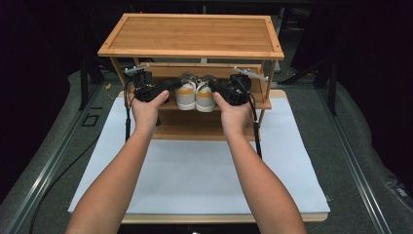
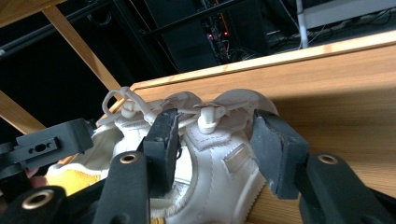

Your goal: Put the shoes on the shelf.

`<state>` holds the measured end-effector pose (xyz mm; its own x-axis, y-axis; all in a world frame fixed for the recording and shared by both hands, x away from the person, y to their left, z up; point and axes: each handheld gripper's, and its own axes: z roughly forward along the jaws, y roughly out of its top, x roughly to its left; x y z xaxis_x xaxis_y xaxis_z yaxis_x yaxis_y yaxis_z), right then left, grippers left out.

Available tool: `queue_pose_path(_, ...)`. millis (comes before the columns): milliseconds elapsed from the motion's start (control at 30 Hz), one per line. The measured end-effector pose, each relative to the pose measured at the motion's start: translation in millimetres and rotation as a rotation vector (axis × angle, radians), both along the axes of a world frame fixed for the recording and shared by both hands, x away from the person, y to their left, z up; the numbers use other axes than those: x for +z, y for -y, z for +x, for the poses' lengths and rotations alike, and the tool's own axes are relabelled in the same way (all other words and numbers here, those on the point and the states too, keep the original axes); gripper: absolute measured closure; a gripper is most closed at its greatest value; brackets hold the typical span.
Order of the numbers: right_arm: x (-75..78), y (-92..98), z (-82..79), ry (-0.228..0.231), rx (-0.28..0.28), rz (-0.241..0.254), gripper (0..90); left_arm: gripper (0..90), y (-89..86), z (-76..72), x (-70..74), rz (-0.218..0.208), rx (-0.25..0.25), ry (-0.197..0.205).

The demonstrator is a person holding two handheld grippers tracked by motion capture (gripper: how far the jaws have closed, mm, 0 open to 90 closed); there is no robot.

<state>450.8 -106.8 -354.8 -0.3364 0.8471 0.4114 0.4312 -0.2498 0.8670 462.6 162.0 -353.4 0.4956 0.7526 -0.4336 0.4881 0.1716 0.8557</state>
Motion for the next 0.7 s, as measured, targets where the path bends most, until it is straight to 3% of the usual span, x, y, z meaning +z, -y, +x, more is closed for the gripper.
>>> queue_pose_path(33,1.7,1.9,-2.9,-0.018,0.002,-0.028,54.5,55.0,-0.6,-1.1,0.2,-0.001,0.002,0.002)
queue_pose_path(67,1.2,1.8,-4.2,0.01,-0.013,-0.025,56.3,55.8,-1.8,-2.3,0.5,0.007,0.003,0.003)
queue_pose_path(200,4.3,7.0,-17.0,0.037,-0.003,-0.06,68.3,60.3,-7.0,-10.5,1.0,0.003,0.028,0.014)
queue_pose_path(333,5.0,12.3,-29.1,0.058,0.003,-0.099,78.6,70.2,-12.3,-18.1,-0.4,0.03,0.041,0.021)
queue_pose_path(533,-4.8,14.6,-33.4,0.018,0.016,-0.124,86.6,79.8,-14.2,-21.5,-8.9,0.044,0.034,0.003)
queue_pose_path(700,-15.3,10.5,-36.3,0.008,0.036,-0.094,87.4,85.2,-10.0,-21.9,-16.4,0.067,0.028,-0.01)
